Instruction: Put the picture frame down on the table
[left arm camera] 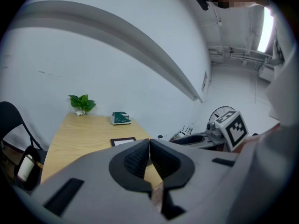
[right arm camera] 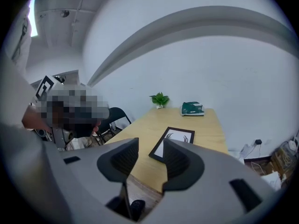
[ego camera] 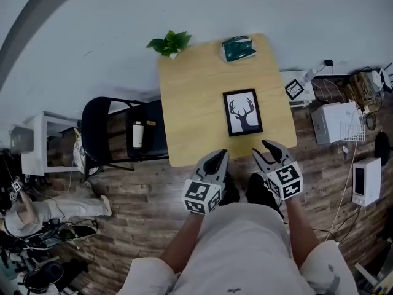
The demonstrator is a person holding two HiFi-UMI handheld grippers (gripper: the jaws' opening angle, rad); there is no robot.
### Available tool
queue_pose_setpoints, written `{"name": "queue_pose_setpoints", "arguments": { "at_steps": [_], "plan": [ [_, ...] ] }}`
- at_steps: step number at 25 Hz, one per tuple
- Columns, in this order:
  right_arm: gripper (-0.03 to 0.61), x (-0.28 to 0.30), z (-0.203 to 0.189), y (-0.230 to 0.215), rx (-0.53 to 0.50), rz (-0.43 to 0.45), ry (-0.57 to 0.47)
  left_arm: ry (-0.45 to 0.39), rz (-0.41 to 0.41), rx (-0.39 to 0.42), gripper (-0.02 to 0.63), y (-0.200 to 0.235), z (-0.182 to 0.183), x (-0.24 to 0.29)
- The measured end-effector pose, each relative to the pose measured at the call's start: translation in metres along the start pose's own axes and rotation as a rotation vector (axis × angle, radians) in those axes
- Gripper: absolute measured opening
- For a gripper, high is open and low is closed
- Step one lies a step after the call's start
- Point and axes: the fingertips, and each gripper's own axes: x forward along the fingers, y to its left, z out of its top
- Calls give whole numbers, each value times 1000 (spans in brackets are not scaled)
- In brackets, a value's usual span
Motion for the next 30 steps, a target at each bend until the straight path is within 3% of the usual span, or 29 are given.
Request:
{"name": "queue_pose_setpoints", "arguments": {
  "at_steps": [11, 21, 30],
  "plan": [
    [50, -59, 36, -23, -80, 32, -98, -70, 85, 14, 8, -41, 28, 5],
    [14, -110, 45, -26, -131, 81, -187, -87, 164, 37, 8, -79, 24, -8],
    [0, -141, 38, -32, -141, 111, -205, -104, 167, 47, 8, -117, 17, -6]
  ]
}}
